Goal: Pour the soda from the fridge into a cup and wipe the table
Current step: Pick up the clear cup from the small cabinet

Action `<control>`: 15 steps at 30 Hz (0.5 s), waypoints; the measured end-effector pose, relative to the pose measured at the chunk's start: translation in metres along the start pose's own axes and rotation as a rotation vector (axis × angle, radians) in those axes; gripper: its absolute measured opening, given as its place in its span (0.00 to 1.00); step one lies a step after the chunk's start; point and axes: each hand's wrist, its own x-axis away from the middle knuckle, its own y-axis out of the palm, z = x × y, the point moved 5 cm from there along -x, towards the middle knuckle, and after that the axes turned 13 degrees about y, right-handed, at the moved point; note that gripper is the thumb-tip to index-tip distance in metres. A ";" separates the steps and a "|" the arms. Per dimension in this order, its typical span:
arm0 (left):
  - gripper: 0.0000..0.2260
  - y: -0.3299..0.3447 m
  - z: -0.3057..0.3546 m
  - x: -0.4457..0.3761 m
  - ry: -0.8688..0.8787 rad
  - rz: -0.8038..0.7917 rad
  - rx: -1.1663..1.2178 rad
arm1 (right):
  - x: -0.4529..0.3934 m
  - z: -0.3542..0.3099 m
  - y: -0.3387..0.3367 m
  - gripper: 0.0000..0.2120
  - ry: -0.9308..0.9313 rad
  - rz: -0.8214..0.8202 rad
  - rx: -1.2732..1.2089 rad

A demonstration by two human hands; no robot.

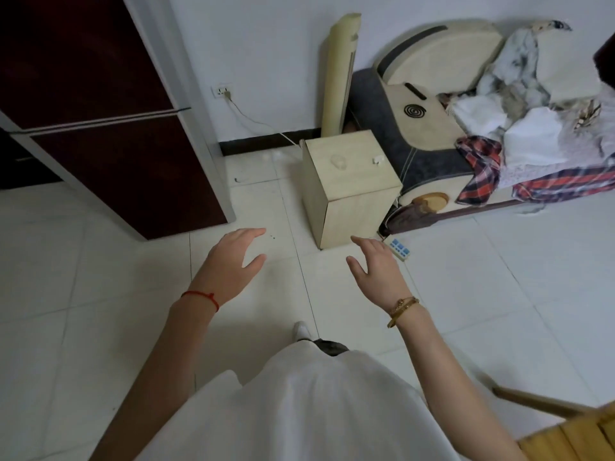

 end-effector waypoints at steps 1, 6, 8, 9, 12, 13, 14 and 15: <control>0.20 -0.005 -0.004 -0.015 -0.003 0.011 -0.004 | -0.016 -0.005 -0.004 0.21 -0.005 0.001 -0.003; 0.21 -0.028 -0.032 -0.099 -0.026 0.028 -0.027 | -0.106 -0.035 -0.019 0.21 -0.031 -0.009 0.003; 0.21 -0.035 -0.044 -0.126 -0.049 0.016 -0.020 | -0.135 -0.046 -0.022 0.21 -0.035 -0.015 0.010; 0.22 -0.038 -0.050 -0.140 -0.053 0.007 -0.018 | -0.148 -0.050 -0.023 0.21 -0.036 -0.014 0.013; 0.22 -0.047 -0.069 -0.183 -0.053 -0.023 -0.015 | -0.189 -0.062 -0.023 0.21 -0.025 -0.015 0.027; 0.22 -0.049 -0.077 -0.198 -0.046 -0.029 -0.015 | -0.202 -0.066 -0.022 0.21 -0.015 -0.013 0.029; 0.22 -0.052 -0.084 -0.213 -0.037 -0.036 -0.008 | -0.215 -0.069 -0.021 0.21 -0.003 -0.007 0.027; 0.22 -0.054 -0.092 -0.228 -0.024 -0.045 0.000 | -0.228 -0.073 -0.020 0.21 0.011 -0.001 0.023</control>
